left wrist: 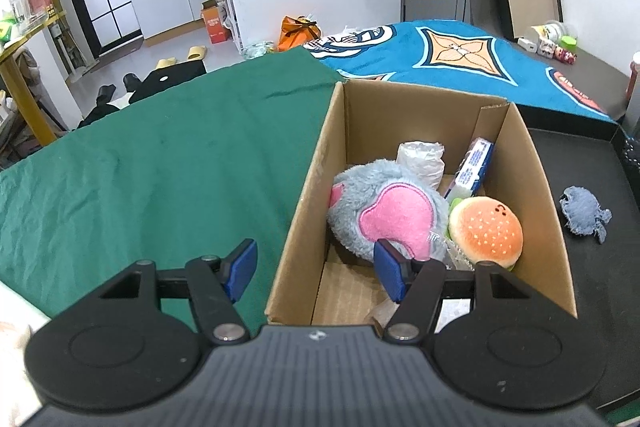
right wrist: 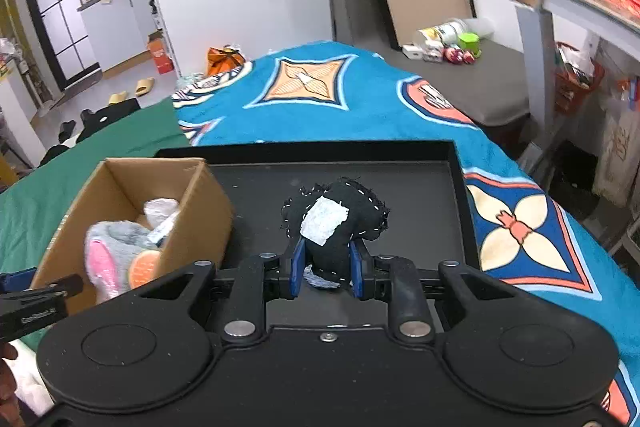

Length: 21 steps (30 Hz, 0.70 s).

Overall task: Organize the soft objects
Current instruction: 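Carry the black felt patch with the right gripper into the box and release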

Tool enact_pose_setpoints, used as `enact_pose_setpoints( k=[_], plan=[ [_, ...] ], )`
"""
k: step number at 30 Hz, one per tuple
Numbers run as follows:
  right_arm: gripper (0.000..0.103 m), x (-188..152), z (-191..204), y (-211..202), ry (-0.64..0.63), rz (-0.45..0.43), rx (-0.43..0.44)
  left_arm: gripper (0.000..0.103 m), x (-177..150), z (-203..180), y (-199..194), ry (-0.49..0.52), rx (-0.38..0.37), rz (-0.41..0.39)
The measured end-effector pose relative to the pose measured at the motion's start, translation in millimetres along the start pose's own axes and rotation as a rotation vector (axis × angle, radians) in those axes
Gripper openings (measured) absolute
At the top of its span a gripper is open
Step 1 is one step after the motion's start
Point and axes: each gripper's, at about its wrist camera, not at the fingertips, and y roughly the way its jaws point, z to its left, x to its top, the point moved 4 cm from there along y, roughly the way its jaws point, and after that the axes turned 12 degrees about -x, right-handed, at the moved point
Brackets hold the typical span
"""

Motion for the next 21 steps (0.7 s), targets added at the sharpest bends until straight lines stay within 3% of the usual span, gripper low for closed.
enact_pose_setpoints(
  k=[13,21],
  plan=[
    [0.024,10.2,48.2,-33.0,-0.054,-0.038,0.077,0.058,-0.2,13.8,-7.2,-0.057,-0.101,0.001],
    [0.024,10.2,79.8,-44.1,-0.108,-0.046,0.118,0.034,-4.7,20.5,-8.5,-0.077,-0.136,0.039]
  ],
)
